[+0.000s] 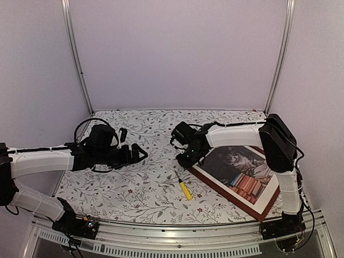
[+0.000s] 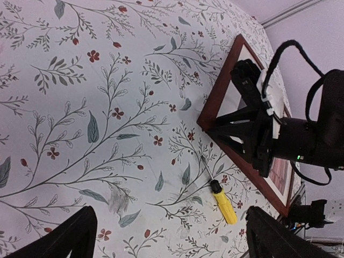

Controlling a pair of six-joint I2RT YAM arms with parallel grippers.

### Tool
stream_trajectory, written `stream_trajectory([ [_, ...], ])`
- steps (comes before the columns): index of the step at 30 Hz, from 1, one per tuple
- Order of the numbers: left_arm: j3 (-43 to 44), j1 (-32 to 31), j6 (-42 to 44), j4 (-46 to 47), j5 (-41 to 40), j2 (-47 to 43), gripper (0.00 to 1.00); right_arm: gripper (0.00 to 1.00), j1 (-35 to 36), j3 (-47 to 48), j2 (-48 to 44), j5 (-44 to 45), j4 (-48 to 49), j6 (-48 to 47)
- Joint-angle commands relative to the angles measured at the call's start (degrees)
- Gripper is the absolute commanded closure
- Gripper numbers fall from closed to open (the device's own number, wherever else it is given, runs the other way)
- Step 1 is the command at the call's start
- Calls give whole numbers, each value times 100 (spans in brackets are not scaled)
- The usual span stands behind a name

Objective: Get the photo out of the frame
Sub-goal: Position the photo frame at the center of the board.

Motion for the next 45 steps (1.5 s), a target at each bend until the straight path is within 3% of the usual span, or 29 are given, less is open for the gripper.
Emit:
stream_trajectory([
  [1, -155, 8, -111, 216, 93, -36, 2, 86, 20, 1213, 681, 115, -303, 440],
  [8, -321, -179, -111, 197, 98, -8, 4, 87, -214, 2832, 1779, -150, -648, 939],
  [19, -260, -578, -112, 207, 80, 402, 5, 87, -880, 3991, 2639, -559, -89, 1674],
  [21, -225, -648, -111, 202, 54, 474, 5, 82, -1009, 4187, 2709, -679, -69, 1655],
  [24, -193, -688, -121, 211, 15, 525, 5, 66, -1116, 4207, 2542, -817, -136, 1481],
  [27, -187, -693, -145, 252, -7, 559, 5, 51, -1123, 4049, 2144, -590, -355, 1291],
  [32, -57, -709, -78, 317, 65, 745, 5, 40, -1102, 3169, 1179, -496, -608, 1201],
  [39, 255, -876, -28, 349, 31, 1013, 5, 39, -707, 1258, -244, 70, -1021, 1253],
  [45, 439, -982, -61, 335, -19, 1208, 5, 46, -183, -343, -1297, 109, -982, 1677],
])
